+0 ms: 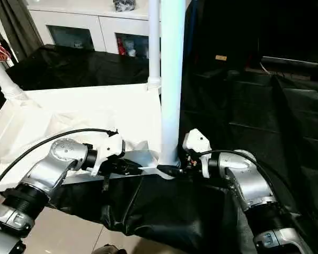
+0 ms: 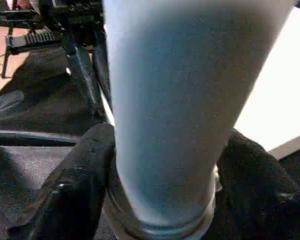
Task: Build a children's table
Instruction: Rotate leg to tighten
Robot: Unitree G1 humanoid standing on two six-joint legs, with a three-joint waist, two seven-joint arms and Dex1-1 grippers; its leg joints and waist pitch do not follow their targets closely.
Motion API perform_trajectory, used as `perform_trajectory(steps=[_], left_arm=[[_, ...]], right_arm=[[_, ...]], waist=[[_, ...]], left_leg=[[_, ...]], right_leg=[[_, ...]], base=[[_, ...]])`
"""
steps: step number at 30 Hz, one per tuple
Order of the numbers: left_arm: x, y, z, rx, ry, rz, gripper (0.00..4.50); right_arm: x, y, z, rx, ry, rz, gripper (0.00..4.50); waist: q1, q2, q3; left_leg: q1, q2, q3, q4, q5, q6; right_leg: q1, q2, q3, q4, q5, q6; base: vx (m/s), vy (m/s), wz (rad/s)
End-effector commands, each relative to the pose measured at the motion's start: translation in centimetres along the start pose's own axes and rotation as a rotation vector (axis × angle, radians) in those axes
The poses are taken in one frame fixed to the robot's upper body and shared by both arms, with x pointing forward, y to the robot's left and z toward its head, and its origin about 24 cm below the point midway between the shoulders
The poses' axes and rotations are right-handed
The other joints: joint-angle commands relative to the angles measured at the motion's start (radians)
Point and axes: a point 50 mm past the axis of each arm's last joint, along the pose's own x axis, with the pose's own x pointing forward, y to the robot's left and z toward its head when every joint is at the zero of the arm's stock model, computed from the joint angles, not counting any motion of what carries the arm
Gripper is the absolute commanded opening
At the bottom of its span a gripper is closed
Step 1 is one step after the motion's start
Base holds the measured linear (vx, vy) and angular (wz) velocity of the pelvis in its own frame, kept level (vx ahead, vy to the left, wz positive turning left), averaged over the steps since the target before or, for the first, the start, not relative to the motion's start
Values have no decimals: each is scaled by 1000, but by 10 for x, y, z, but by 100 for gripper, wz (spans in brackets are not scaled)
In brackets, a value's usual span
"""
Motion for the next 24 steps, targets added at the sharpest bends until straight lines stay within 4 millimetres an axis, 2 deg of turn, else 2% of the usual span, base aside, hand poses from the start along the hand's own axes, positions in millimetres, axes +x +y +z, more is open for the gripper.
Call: perform_trajectory(steps=[1,3,7,17,19,20,22,23,24], left_arm=[[-2,-1,11,53,-25,-31,0],[-2,-1,11,53,-24,-32,0],[0,-2,11,51,-25,-27,0],[4,0,10,40,-25,28,0],[8,7,10,25,-11,106,0],[12,12,12,13,-9,156,0],[17,18,15,-1,-7,213,0],[19,20,16,-5,-5,228,0],[26,26,21,-18,-4,282,0]], right_arm=[[0,2,2,-12,-5,11,276],[1,3,2,-13,-4,19,258],[1,6,1,-6,0,31,251],[7,12,-4,10,1,36,249],[15,7,-5,22,-4,-66,249],[21,0,-7,57,-9,-181,249],[30,-9,-9,115,-14,-326,248],[32,-11,-10,134,-16,-361,248],[42,-16,-10,181,-34,-450,248]], waist=[[1,-14,-70],[1,-16,-70],[2,-16,-70],[1,-17,-69],[-3,-20,-67],[-4,-23,-67],[-12,-22,-65],[-12,-22,-65],[-18,-21,-65]], left_leg=[[18,60,-19,-69,-183,80],[19,60,-19,-69,-188,76],[19,62,-20,-70,-187,75],[20,60,-18,-69,-189,75],[18,58,-20,-71,-190,66],[19,57,-19,-71,-192,62],[23,51,-21,-74,-224,27],[23,51,-21,-74,-224,27],[22,52,-24,-77,-231,14]], right_leg=[[48,-78,46,-70,-184,-235],[47,-78,47,-72,-197,-231],[47,-79,47,-71,-199,-228],[46,-78,48,-74,-214,-224],[45,-77,47,-75,-230,-217],[44,-78,47,-77,-241,-214],[43,-79,46,-84,-319,-197],[43,-79,46,-84,-319,-197],[45,-81,46,-87,-336,-181]], base=[[0,0,0],[0,0,0],[0,0,0],[0,0,0],[0,0,0],[0,0,0],[0,0,0],[0,0,0],[0,0,0]])
